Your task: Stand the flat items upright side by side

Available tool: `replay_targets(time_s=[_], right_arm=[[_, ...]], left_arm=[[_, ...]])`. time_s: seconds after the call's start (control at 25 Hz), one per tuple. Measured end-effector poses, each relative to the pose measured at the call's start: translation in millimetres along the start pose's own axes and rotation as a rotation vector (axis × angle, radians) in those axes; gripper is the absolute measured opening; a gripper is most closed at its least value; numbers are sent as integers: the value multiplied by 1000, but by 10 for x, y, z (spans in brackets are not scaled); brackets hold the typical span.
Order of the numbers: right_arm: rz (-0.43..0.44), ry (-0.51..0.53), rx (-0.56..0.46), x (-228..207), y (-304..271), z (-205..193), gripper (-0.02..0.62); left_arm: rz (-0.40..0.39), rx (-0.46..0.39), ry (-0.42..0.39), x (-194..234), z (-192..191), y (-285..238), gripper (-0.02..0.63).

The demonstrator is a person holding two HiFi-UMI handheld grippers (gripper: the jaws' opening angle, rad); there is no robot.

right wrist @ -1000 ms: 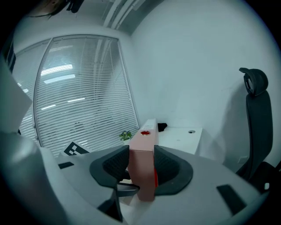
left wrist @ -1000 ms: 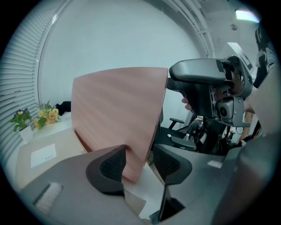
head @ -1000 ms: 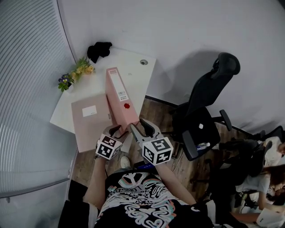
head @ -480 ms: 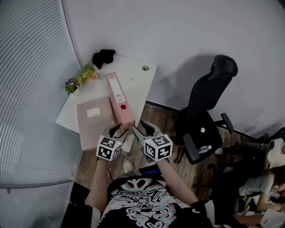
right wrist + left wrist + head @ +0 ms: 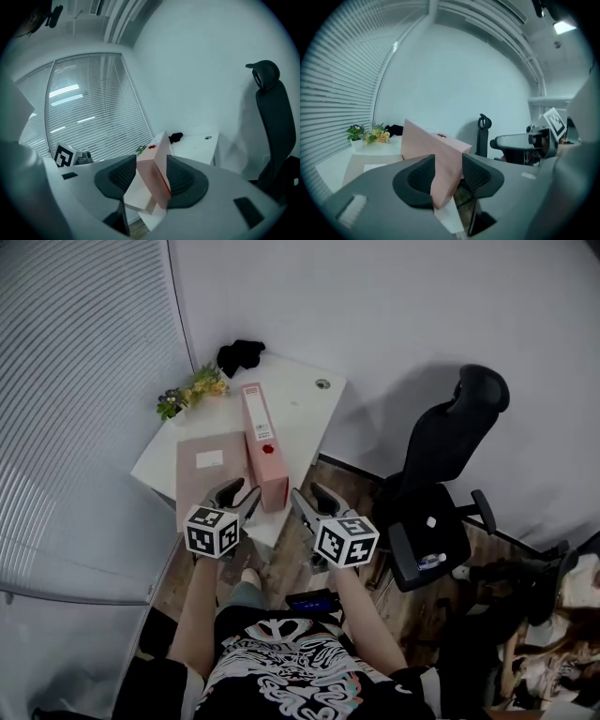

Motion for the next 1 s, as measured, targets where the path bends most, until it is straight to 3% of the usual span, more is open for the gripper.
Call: replay_targets(time_s=[0.24,0.52,1.0], right_arm=[[9,-46,-36,56,-115,207,198],[12,-12,4,115,-769,612,250],[-99,67,220,45,-2009,987,343]], left_arm=[[-50,-85,311,344,-104,-24,118],[-226,-111,397,782,27,-373,145],[-372,-72,446,1422,65,-904,158]])
Point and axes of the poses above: the fingertips, and each gripper's own axes: y backward along the fingers, x to its left, z out of its top, the point moved 6 cm from there along y, backward along the fingers, and after that the axes turned 8 degrees about -y, right-handed, at the moved point
